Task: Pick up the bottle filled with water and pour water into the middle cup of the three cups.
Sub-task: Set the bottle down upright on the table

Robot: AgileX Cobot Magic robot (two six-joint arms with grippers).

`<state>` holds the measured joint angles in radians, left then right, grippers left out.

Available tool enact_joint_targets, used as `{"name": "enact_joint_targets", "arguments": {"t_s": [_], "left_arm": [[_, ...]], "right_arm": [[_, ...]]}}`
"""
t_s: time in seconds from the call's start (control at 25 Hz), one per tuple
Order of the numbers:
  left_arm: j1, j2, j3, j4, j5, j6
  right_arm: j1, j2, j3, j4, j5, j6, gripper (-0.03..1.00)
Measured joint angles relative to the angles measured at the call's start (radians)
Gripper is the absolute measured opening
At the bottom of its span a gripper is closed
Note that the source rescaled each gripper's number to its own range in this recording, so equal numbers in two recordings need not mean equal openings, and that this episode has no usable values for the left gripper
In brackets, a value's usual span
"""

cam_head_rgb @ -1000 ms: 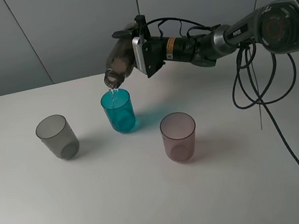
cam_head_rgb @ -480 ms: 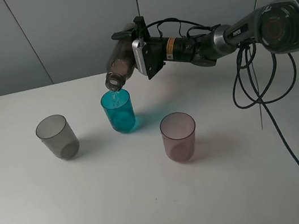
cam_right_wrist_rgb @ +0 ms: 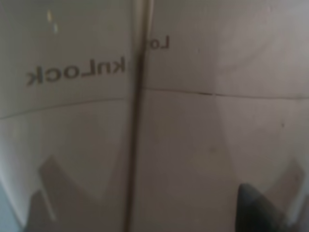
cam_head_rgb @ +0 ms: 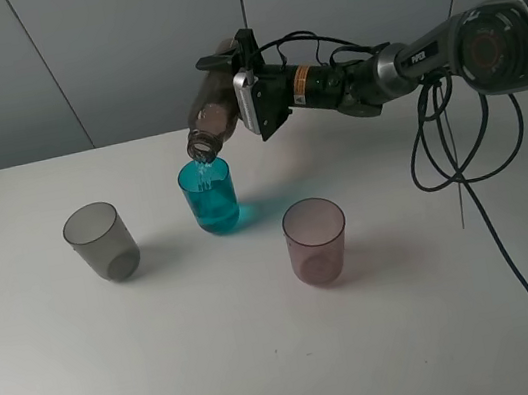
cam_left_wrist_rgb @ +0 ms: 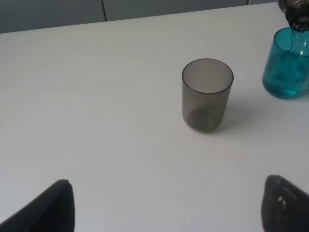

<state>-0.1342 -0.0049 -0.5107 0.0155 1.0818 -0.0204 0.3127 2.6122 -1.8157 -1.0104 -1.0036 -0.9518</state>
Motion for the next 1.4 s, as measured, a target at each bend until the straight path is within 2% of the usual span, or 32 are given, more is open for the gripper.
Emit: {"name": "enact_joint_targets", "arguments": {"t_s": [1.4], "left_arm": [[0.0,0.0,0.0,0.0,0.0,0.0]], "right_arm": [[0.0,-0.011,-0.004,-0.003,0.0,-0.05,0.0]]}}
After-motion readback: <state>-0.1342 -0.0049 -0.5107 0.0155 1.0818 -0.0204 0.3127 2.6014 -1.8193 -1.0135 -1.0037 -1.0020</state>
